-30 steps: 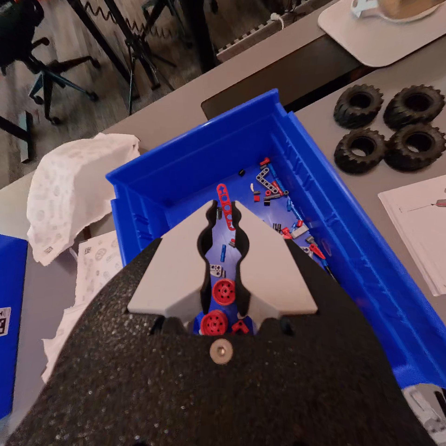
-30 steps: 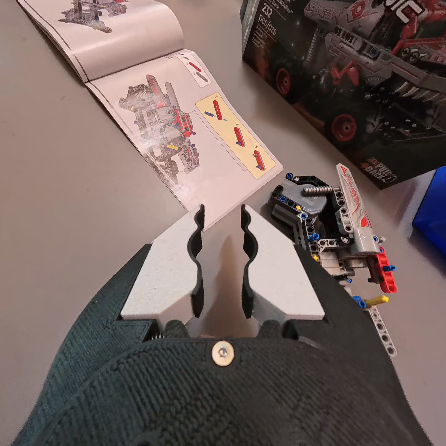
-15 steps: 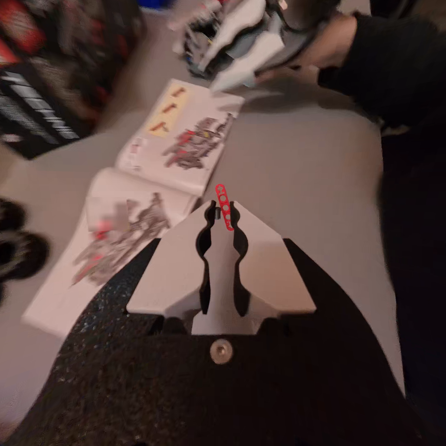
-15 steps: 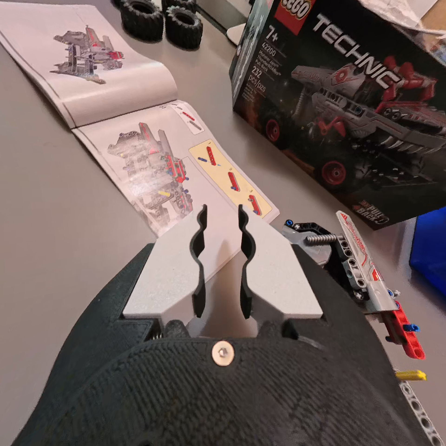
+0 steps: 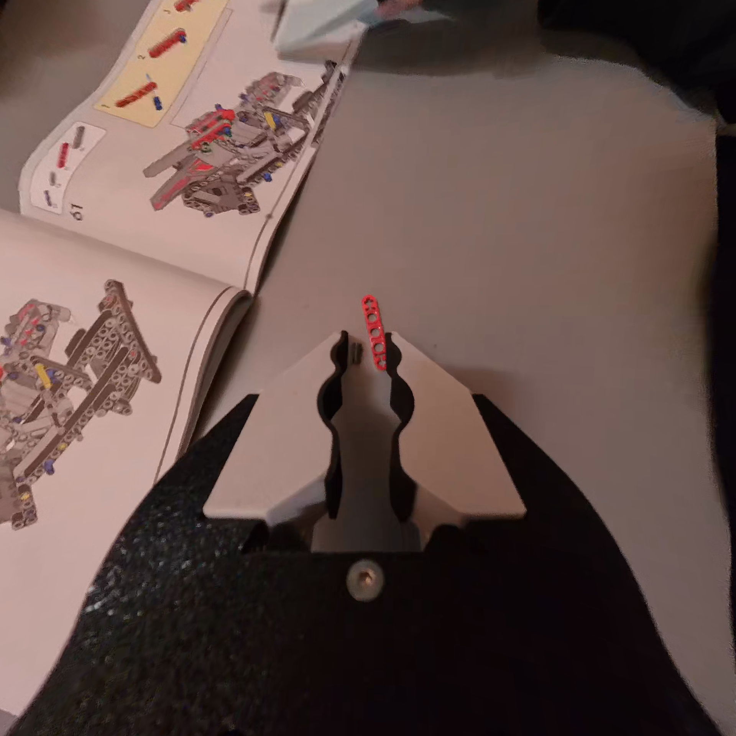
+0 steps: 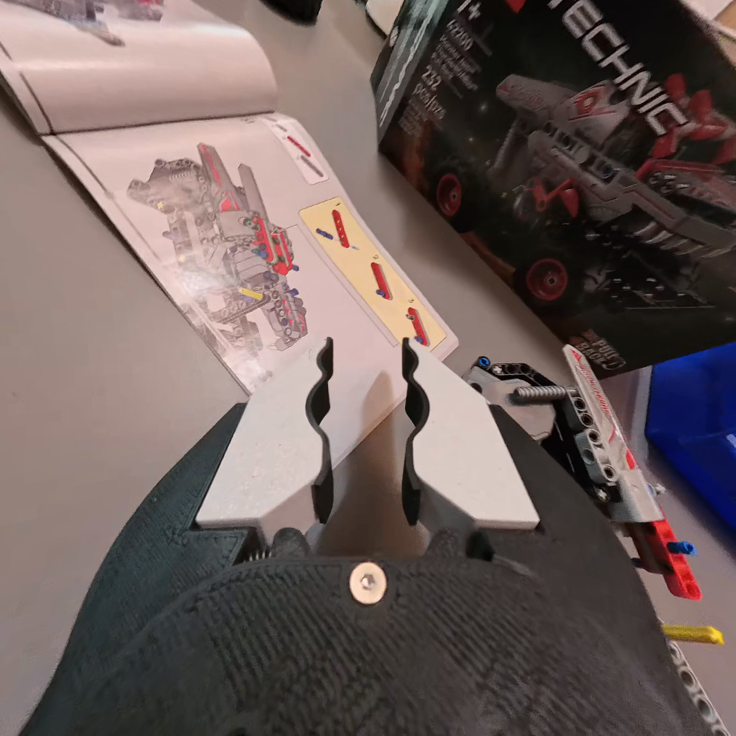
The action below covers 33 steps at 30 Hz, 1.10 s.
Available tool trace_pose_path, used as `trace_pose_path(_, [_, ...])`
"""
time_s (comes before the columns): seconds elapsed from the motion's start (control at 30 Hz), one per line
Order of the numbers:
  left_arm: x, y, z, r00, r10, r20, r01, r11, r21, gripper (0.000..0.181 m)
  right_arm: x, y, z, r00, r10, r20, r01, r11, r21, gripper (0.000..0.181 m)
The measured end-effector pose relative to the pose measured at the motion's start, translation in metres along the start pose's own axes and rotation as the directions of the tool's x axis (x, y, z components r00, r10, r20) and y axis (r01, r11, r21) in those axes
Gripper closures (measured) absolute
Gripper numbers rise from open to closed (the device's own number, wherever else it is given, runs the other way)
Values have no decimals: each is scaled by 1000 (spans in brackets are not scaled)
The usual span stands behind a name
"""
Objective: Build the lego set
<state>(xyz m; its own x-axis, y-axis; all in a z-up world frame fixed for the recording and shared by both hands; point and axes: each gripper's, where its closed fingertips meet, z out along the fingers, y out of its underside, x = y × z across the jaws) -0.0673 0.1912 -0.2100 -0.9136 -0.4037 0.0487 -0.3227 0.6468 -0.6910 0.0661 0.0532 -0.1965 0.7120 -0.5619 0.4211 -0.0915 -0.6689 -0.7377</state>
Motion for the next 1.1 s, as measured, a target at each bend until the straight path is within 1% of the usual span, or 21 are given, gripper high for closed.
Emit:
trace_pose_path(0.1, [-7,-1,-16,998,-39,42,36,997,62,166,-1,2,2,1000,6,15,-6,1000,-17,148])
trace_pose_path(0.2, [-25,14,-37,986,-104,131,96,993,66,165,-1,4,3,999,38,34,-37,999,-29,147])
trace_pose_path(0.27, [-30,23,-43,980,-136,148,128,990,64,164,-2,4,3,998,39,45,-38,999,-31,149])
trace_pose_path(0.33, [-27,20,-39,981,-148,122,139,987,81,164,-3,4,3,998,37,50,-35,999,-30,150])
trace_pose_path(0.4, [-19,13,-30,988,-125,91,117,989,88,164,-4,4,3,997,43,63,-41,999,-33,152])
trace_pose_path(0.53, [-9,2,-10,997,-62,55,60,997,52,164,-6,4,3,995,48,89,-46,998,-33,153])
trace_pose_path(0.63, [-8,3,-2,997,-53,48,52,999,17,165,-7,4,3,995,39,90,-37,999,-29,154])
trace_pose_path(0.73, [-7,3,-2,997,-59,41,58,998,16,170,-7,4,3,995,41,89,-38,999,-29,153])
trace_pose_path(0.83, [-10,10,-3,996,-51,75,52,999,-13,178,-7,4,3,995,39,89,-36,999,-29,154])
trace_pose_path(1.1, [-9,12,-6,990,-121,78,118,992,34,178,-9,3,3,994,36,101,-34,999,-29,156])
